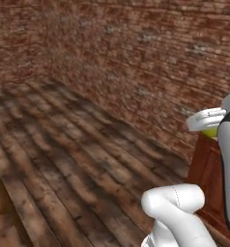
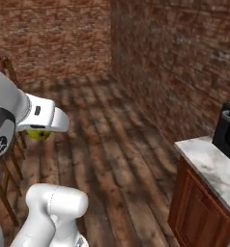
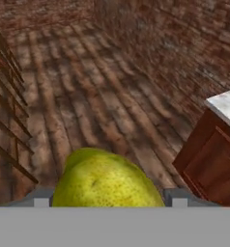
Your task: Pick up the pear and mango from the fridge and place one fruit on each plate on the dining counter.
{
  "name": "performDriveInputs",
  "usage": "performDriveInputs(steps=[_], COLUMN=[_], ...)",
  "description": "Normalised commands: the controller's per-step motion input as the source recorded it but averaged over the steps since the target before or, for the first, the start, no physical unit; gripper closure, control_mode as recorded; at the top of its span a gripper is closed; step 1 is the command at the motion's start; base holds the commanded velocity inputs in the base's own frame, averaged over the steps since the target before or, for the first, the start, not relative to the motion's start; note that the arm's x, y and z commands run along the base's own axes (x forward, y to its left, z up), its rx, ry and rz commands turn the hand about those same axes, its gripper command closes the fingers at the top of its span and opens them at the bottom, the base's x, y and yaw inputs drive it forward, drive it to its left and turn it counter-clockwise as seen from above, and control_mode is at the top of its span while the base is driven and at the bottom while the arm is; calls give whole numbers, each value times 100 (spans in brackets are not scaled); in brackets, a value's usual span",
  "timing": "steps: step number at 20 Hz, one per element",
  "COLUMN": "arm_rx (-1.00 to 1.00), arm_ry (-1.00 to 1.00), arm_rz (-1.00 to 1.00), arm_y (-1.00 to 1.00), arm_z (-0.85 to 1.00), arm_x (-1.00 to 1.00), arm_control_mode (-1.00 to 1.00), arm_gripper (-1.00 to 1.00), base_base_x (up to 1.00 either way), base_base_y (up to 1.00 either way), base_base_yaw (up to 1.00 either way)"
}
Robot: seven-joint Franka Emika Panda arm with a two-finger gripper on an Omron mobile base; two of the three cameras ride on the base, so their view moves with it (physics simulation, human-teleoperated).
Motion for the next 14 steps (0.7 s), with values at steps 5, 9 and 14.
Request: performDriveInputs(steps=[5, 9, 14], arm_rx=[0, 0, 0], arm_ry=[0, 0, 0], arm_rz=[0, 0, 0], arm_y=[0, 0, 0], arm_z=[0, 0, 0], arm_x=[0, 0, 0], arm_control_mode=[100, 100, 100], arm_gripper=[100, 100, 100], base_base_x=[100, 100, 100], base_base_y=[-37, -44, -25], base_base_yaw=[60, 58, 64])
